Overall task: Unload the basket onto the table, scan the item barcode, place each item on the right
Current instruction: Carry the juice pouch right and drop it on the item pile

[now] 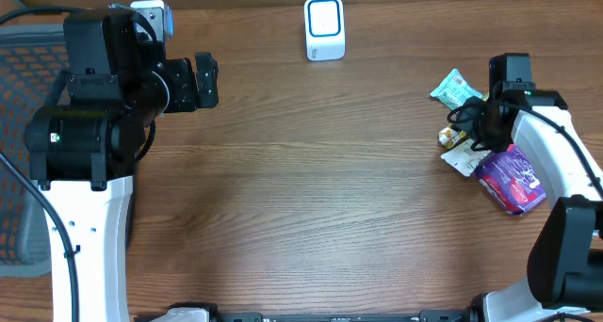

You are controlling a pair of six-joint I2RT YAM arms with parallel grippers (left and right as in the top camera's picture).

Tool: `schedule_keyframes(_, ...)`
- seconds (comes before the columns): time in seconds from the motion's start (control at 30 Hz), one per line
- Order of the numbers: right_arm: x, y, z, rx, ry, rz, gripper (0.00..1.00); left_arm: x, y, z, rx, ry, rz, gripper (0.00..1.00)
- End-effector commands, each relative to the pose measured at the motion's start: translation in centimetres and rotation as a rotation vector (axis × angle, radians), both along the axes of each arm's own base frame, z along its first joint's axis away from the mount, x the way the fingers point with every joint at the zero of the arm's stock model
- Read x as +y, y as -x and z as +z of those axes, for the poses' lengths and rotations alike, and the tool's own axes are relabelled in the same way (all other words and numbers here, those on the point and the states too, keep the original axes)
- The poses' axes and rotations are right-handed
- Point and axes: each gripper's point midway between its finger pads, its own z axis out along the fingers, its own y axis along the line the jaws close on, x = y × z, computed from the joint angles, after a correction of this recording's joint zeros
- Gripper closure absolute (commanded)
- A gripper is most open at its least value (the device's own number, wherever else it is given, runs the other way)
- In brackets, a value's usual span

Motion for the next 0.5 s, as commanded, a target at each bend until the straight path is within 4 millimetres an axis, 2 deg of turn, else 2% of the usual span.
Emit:
schedule_keyframes(0.0, 0.1, -1.7, 7.8, -0.17, 0.01, 0.005, 0.39, 0.2, -0.2, 0.0, -0.001, -0.013, 0.0, 0.0)
schedule_keyframes(0.03, 0.3, -1.6, 8.8, -0.185, 0.006, 0.009, 0.39, 0.2, -0.2, 0.0, -0.001, -0.013, 0.0, 0.0)
schedule_keyframes(0.07, 1.0, -1.1, 12.1, -0.237, 0.005, 0.026, 0.39, 0.2, -0.2, 0.0, -0.001, -0.013, 0.0, 0.0)
schedule_keyframes(0.13, 2.1, -0.1, 15.8, -0.3, 0.004, 0.054, 0.39, 0.2, -0.2, 0.0, -0.001, -0.013, 0.0, 0.0)
schedule_keyframes(0.17, 3.0, 1.0, 18.6, -0.353, 0.0, 0.08, 0.39, 0.2, -0.2, 0.1, -0.001, -0.013, 0.0, 0.0)
schedule_keyframes(0.23, 4.1, 2.9, 22.1, -0.42, -0.005, 0.111, 0.38, 0.2, -0.2, 0.0, -0.001, -0.013, 0.0, 0.0)
schedule_keyframes(0.27, 4.6, 4.4, 24.2, -0.464, -0.009, 0.127, 0.34, 0.2, -0.2, 0.0, -0.001, -0.013, 0.0, 0.0)
schedule_keyframes(0.3, 5.1, 6.4, 26.9, -0.543, -0.015, 0.147, 0.0, 0.2, -0.2, 0.1, -0.001, -0.013, 0.0, 0.0)
schedule_keyframes(0.4, 5.0, 9.9, 30.6, -0.68, -0.02, 0.154, 0.0, 0.2, -0.2, 0.0, -0.001, -0.013, 0.0, 0.0)
schedule_keyframes(0.47, 4.9, 11.8, 31.9, -0.727, -0.021, 0.153, 0.0, 0.2, -0.2, 0.0, -0.001, -0.013, 0.0, 0.0)
